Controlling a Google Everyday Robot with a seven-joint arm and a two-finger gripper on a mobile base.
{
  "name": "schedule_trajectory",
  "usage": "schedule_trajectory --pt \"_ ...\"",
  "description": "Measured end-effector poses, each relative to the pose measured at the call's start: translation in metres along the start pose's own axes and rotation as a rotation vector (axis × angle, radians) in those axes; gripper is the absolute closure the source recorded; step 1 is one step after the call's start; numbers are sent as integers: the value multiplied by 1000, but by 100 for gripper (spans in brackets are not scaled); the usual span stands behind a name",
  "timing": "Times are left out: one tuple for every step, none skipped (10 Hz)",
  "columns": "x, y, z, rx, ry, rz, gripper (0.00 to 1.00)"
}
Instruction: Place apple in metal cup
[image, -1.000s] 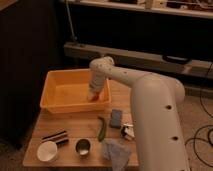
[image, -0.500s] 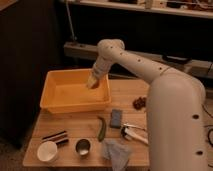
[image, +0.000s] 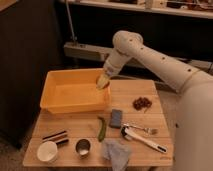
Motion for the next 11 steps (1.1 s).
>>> schedule_trajectory --pt "19 15 -9 -9 1 -35 100" --pt "35 31 -16 -18 -1 -74 100" --pt "42 40 -19 -23 -1 -96 100" --pt "45 45 -21 -25 -2 -108 100" --pt "44 45 -20 -27 -2 -110 100" --pt "43 46 -20 -27 -2 -111 100" --pt "43 46 -20 -27 -2 -111 100" --pt "44 46 -20 -28 -2 -111 100" --pt "42 47 -20 -27 -3 -116 100" --pt "39 51 -20 -23 -3 -133 100" --pt "35 63 -21 -17 -8 -164 100"
